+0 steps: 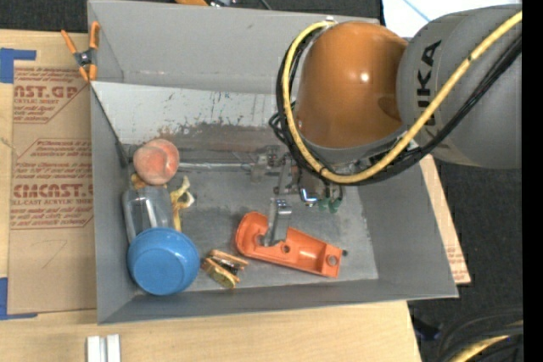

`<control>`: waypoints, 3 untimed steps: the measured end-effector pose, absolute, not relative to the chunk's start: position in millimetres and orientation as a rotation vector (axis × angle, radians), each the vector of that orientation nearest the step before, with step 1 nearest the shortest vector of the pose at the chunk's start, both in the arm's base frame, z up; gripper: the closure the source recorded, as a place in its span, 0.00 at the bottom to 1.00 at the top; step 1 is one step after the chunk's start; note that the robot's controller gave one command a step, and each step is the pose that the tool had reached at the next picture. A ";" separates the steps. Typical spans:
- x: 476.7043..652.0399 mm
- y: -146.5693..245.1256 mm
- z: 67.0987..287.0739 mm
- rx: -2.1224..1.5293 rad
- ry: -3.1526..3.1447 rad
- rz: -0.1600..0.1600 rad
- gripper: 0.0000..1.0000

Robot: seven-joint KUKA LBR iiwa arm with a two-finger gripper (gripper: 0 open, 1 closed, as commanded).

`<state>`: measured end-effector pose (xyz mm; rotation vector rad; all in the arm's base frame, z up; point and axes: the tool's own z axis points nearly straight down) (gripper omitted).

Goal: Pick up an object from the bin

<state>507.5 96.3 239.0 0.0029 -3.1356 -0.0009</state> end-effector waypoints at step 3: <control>489.9 14.1 152.4 -0.022 -3.152 -0.007 0.00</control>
Offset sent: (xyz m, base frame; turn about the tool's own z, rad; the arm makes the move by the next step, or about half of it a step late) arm -0.0093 -0.0870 -0.1690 0.0614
